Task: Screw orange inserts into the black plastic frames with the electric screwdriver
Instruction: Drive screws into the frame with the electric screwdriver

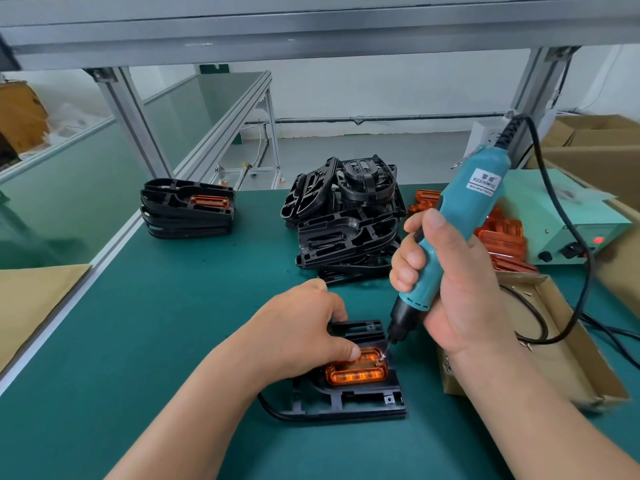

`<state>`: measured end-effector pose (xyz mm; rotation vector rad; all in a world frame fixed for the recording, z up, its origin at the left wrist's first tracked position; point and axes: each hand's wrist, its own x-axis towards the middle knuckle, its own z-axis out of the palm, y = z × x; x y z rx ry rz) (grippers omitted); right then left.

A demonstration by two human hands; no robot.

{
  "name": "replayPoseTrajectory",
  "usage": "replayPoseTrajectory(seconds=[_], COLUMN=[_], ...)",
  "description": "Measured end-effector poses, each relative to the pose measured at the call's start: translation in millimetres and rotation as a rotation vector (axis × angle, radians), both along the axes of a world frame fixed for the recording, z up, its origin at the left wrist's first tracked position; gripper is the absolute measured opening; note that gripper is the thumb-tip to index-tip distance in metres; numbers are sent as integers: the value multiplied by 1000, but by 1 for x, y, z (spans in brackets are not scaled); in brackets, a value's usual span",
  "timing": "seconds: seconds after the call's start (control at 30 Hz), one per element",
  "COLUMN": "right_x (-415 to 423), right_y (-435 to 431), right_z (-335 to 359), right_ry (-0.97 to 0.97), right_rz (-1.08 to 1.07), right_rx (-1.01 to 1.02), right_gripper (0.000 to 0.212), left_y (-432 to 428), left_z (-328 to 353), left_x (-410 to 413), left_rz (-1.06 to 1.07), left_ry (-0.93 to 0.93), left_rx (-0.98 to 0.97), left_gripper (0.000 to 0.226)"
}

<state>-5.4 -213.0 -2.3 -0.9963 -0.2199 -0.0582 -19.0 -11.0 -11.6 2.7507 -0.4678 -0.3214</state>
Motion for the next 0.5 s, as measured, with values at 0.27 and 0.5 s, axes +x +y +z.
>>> replayPoseTrajectory(seconds=[0.27, 0.5], right_x=[-5, -12], right_y=[3, 9], right_z=[0, 4], right_ry=[-81, -211], right_rz=[56, 176], right_rx=[-73, -147], right_gripper=[28, 52], left_y=[0, 0], left_z=[-3, -5], left_x=[2, 6], left_rz=[9, 13], left_ry=[28, 40], left_rx=[-37, -65], left_gripper=[43, 37])
